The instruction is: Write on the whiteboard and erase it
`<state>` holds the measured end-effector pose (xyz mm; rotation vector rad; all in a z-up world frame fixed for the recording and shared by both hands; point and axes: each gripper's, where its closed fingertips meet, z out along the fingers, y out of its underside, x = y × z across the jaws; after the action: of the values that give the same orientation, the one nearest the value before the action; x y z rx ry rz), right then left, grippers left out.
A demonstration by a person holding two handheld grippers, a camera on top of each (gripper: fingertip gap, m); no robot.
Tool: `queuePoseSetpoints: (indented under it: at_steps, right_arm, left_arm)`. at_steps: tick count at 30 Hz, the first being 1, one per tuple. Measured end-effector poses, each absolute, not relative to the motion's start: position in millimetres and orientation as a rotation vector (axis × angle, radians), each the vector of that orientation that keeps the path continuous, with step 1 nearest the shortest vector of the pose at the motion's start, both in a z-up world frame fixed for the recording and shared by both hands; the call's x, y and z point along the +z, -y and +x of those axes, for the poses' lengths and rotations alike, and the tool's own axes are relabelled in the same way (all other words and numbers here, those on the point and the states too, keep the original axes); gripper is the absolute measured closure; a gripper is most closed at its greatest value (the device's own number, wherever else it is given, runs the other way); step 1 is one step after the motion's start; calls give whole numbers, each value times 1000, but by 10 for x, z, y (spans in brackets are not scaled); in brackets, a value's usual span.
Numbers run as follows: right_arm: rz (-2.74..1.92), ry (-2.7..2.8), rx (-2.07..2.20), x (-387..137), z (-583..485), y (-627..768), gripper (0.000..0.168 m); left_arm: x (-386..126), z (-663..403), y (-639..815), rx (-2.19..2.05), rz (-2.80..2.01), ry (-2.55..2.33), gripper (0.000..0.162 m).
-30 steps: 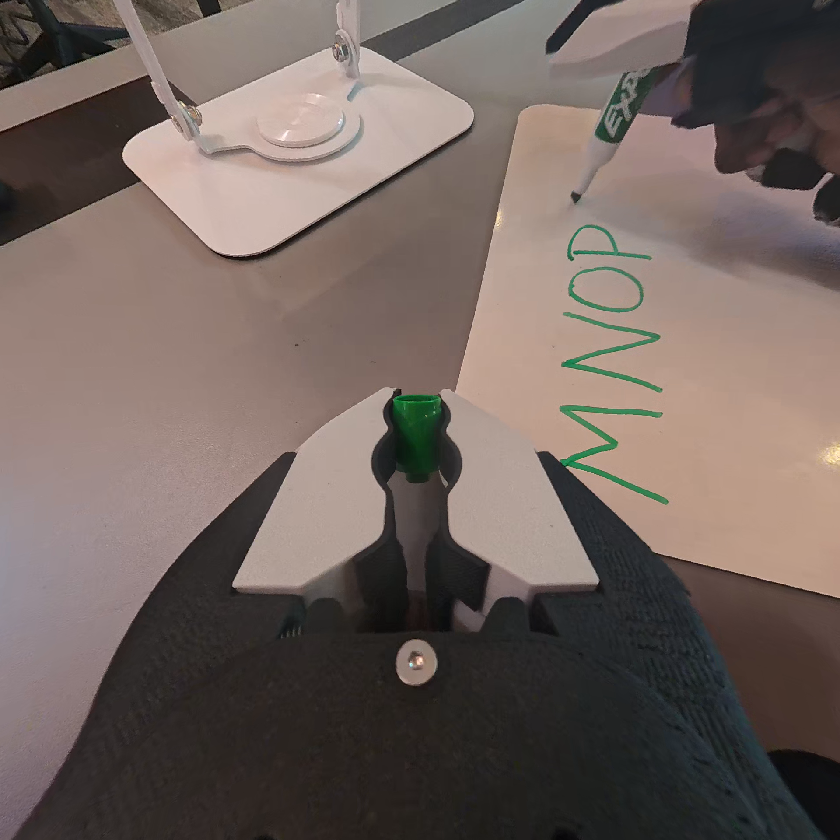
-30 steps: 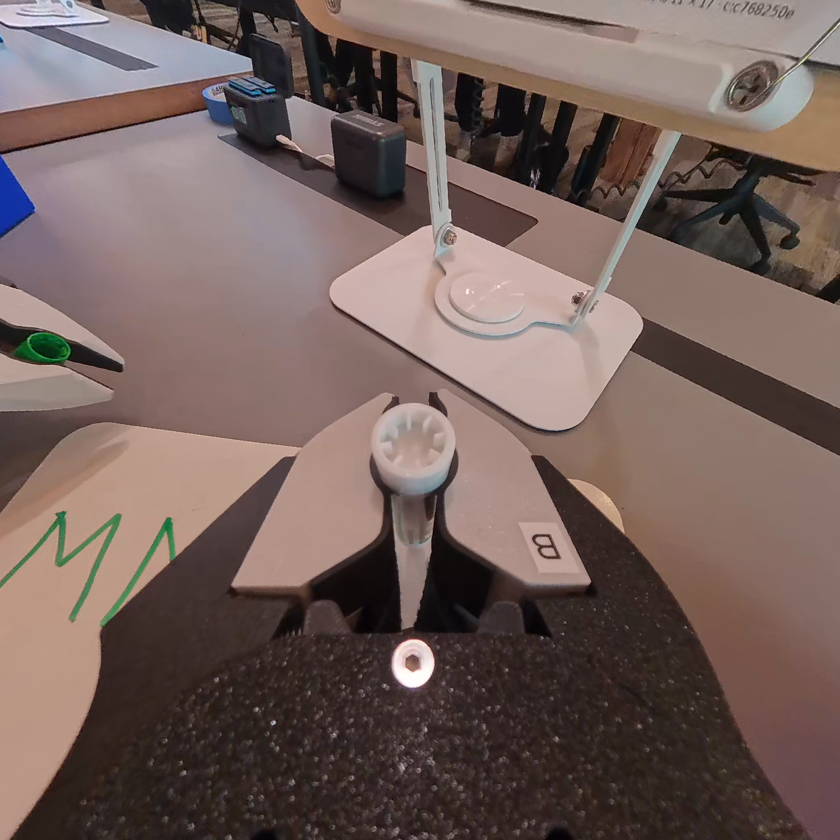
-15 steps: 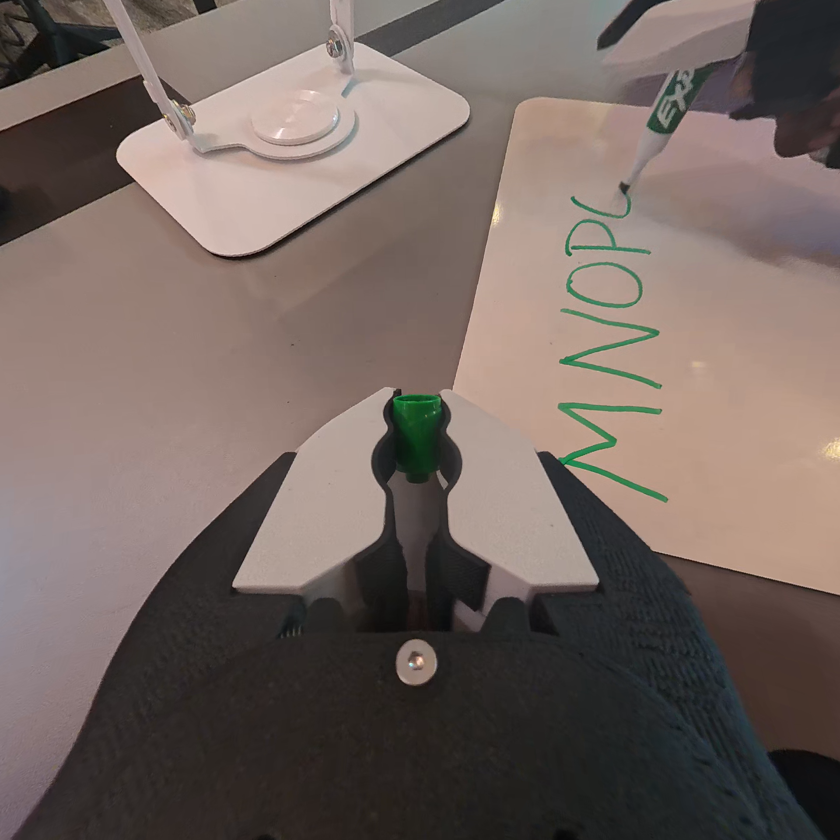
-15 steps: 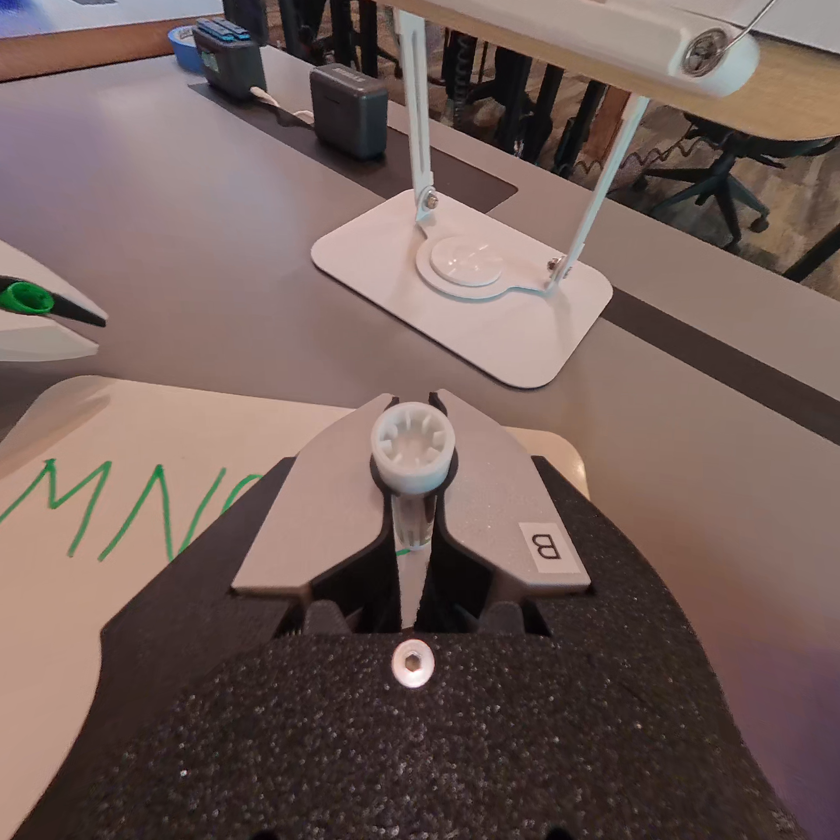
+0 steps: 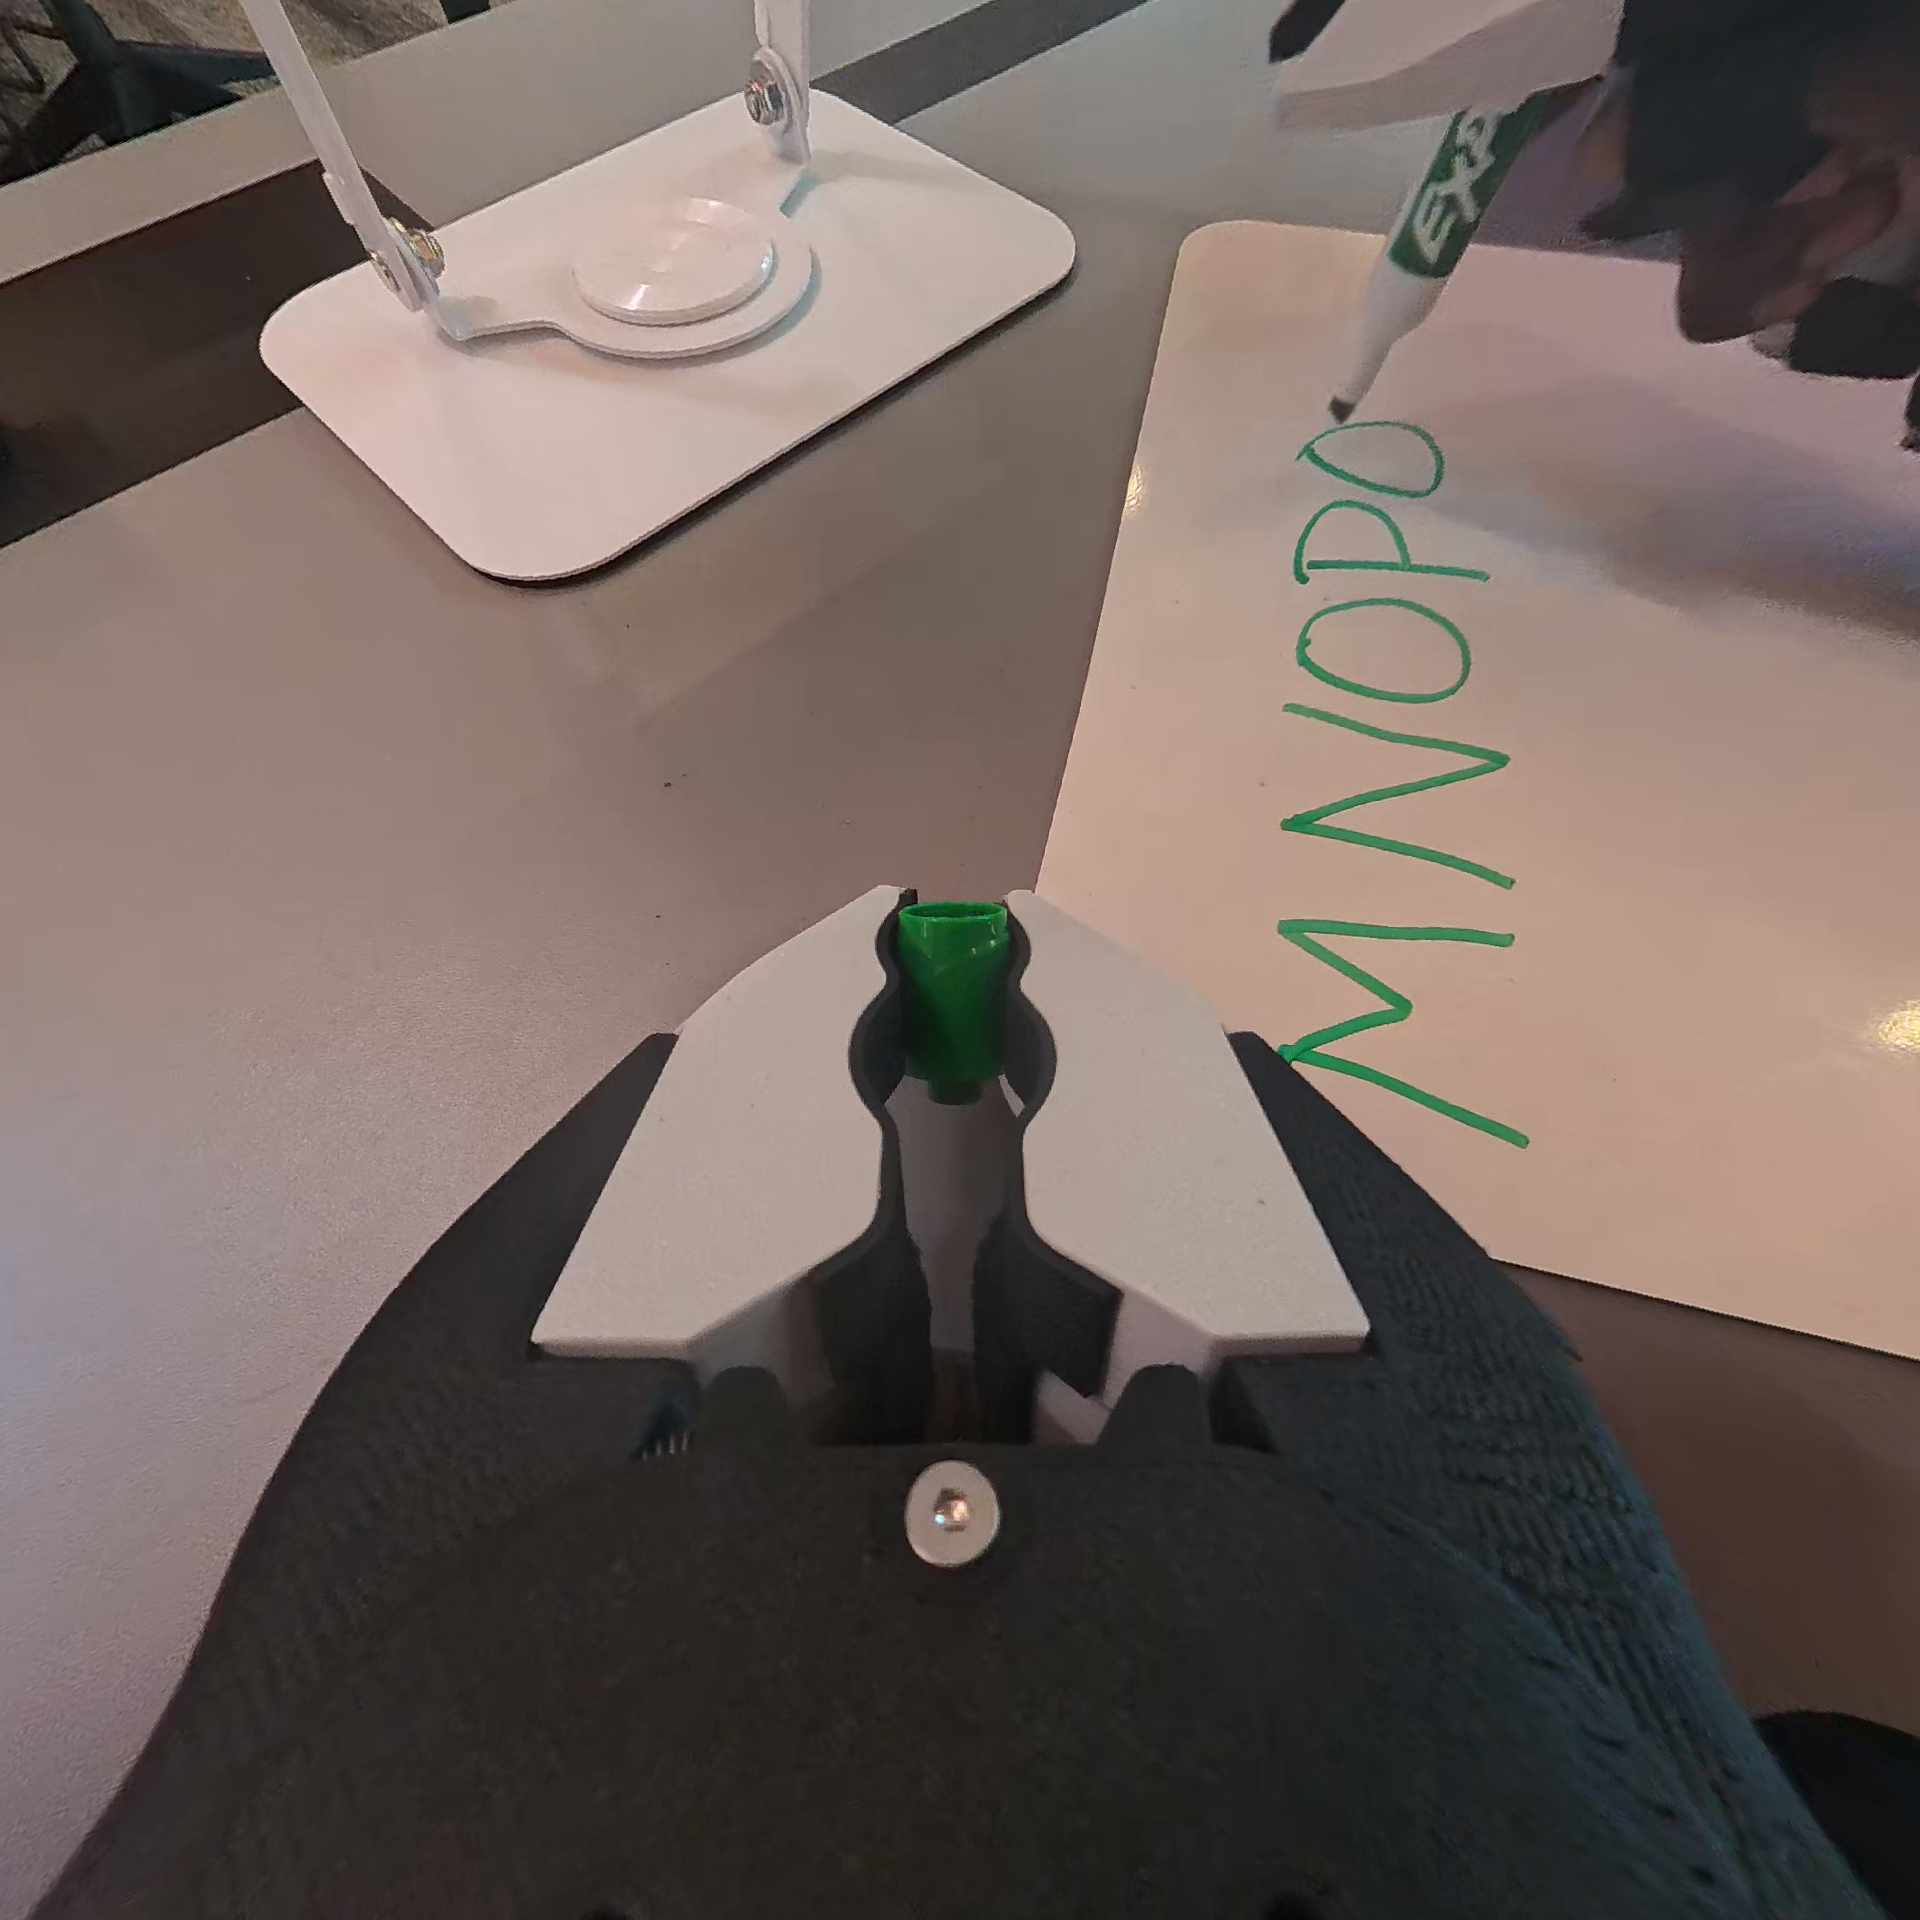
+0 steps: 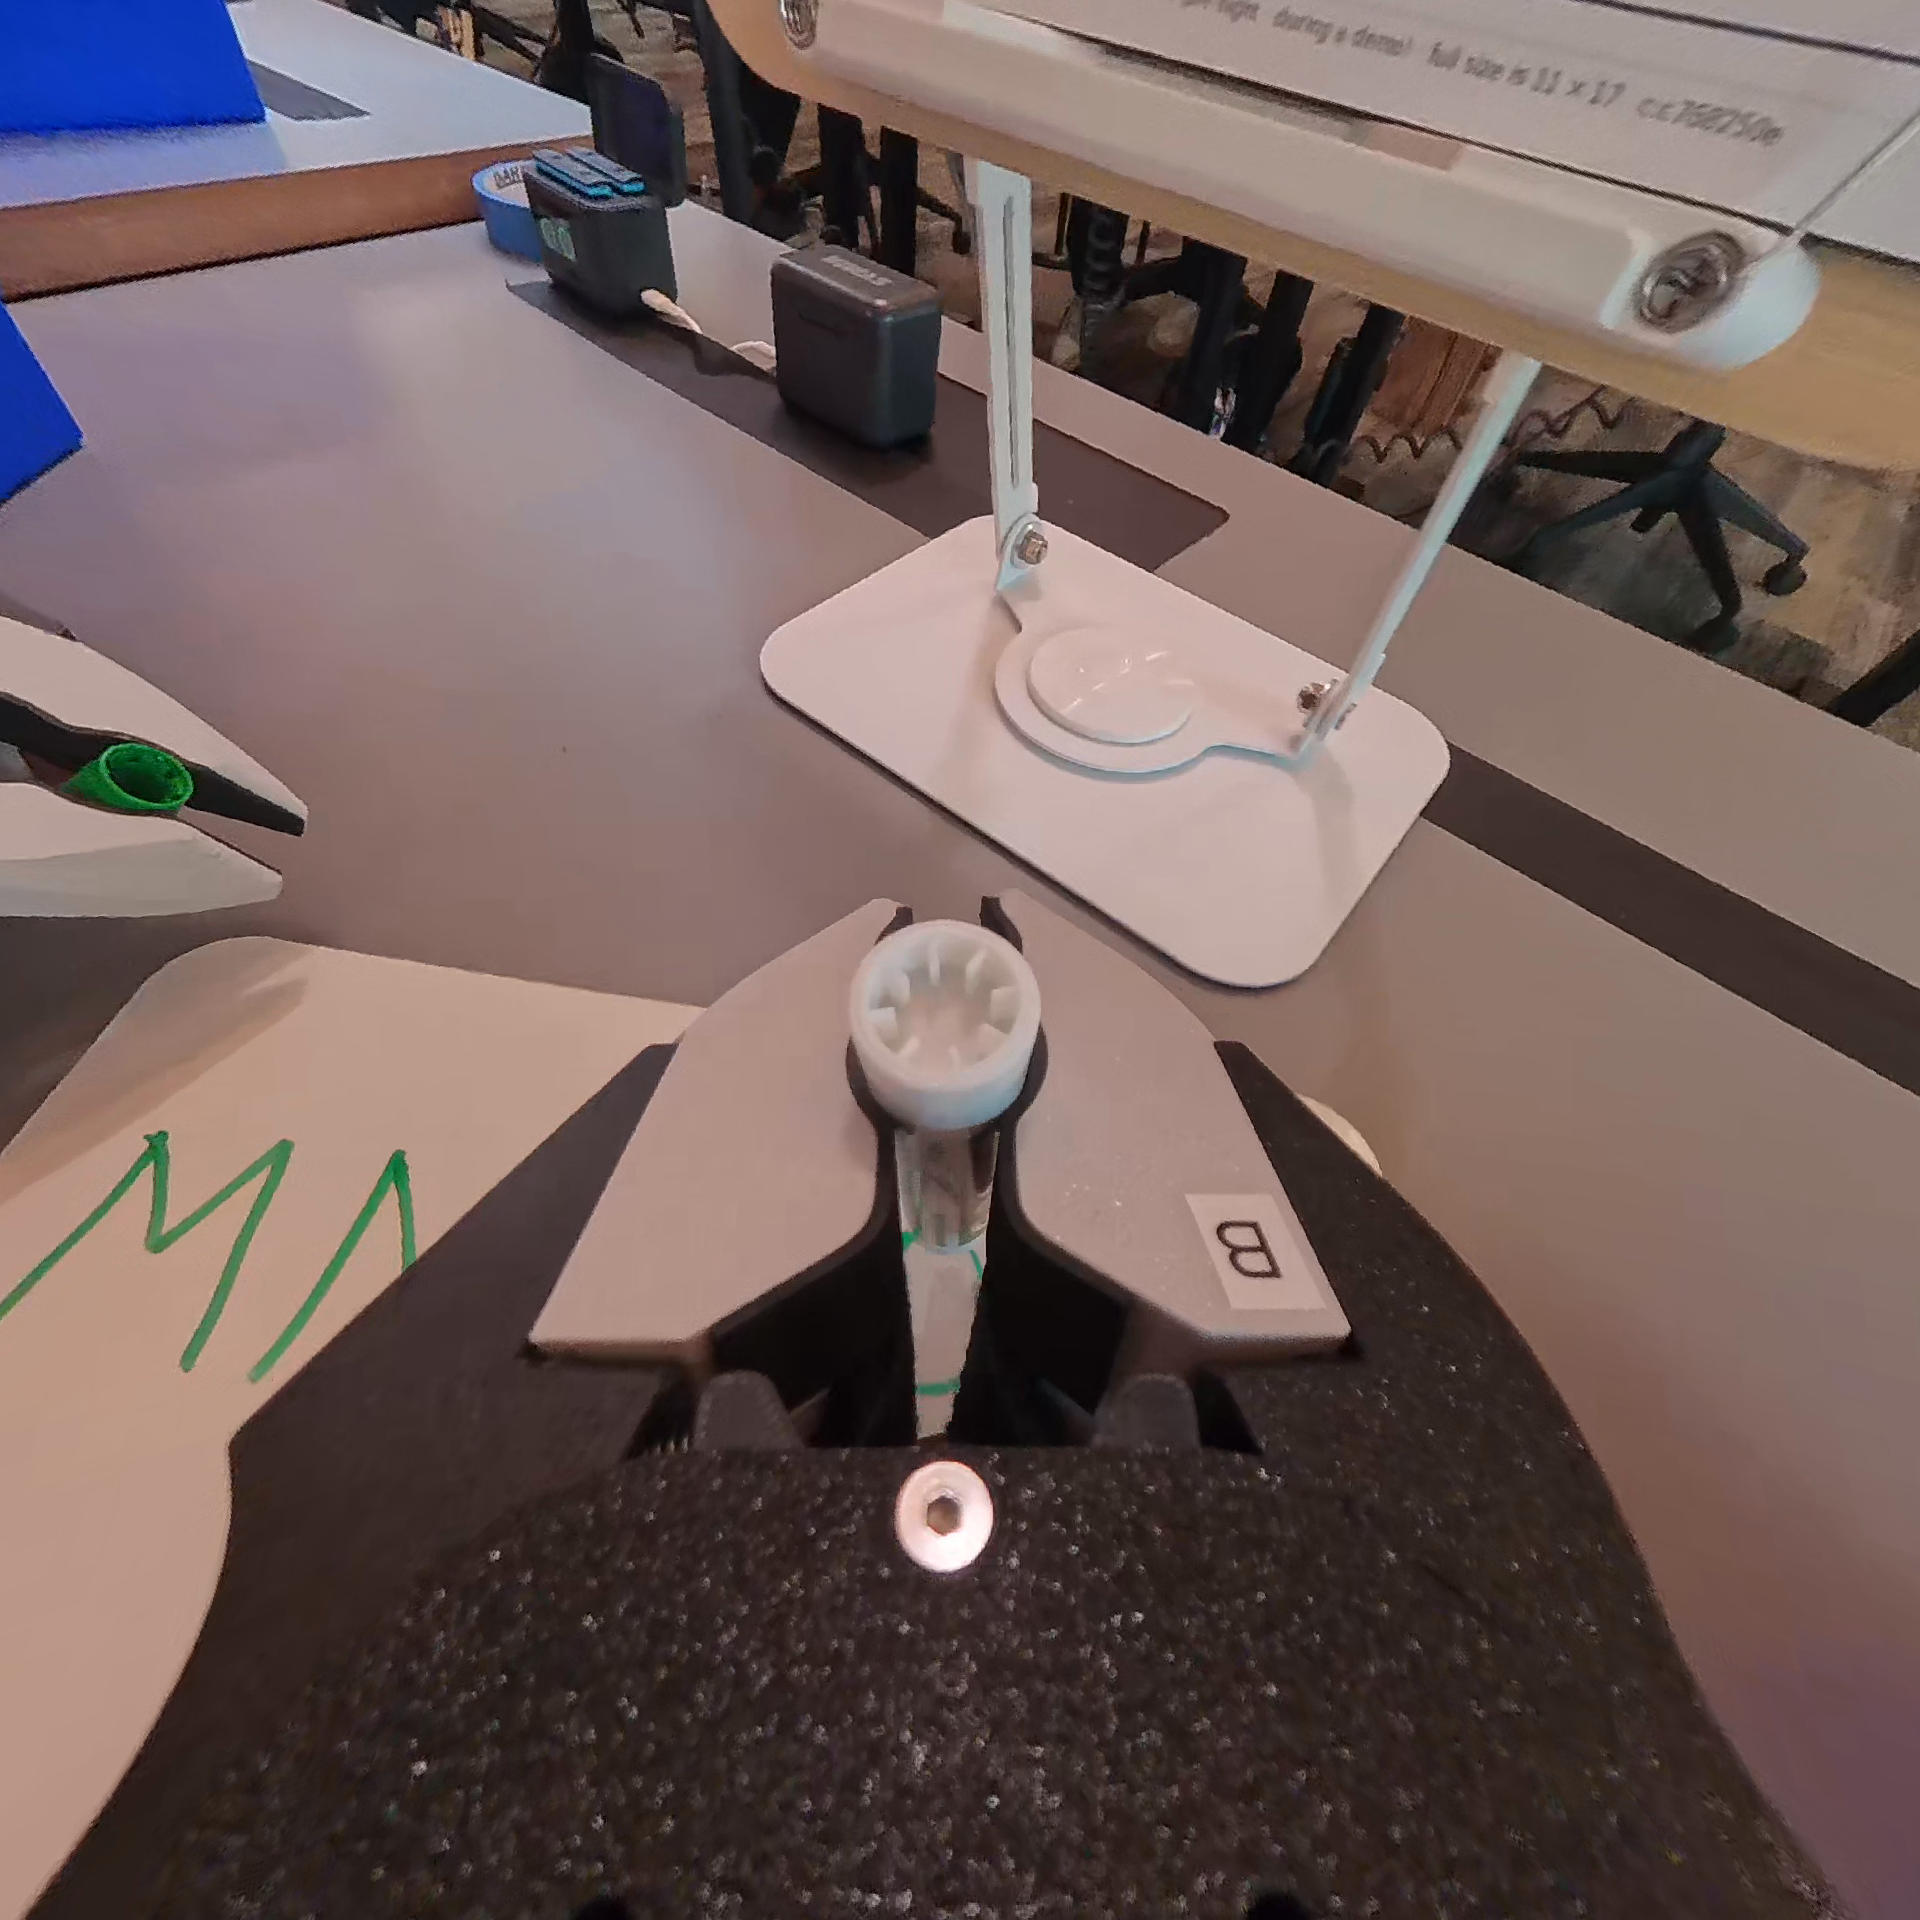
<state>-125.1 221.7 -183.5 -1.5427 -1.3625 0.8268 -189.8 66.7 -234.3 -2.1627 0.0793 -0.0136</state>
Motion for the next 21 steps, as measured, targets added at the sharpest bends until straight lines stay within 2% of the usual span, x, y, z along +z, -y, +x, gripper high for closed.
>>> queuePoseSetpoints:
  at_steps: [13,21]
  right_arm:
    - [-1594,1332,786,-1911,-832,-2321,155]
    - [-1548,1310,831,-1815,-1188,-2502,155]
  left_arm:
    - [-2357,-1892,-672,-9,-2166,-87,148]
    - [-2367,-1899,-675,-2,-2169,-88,148]
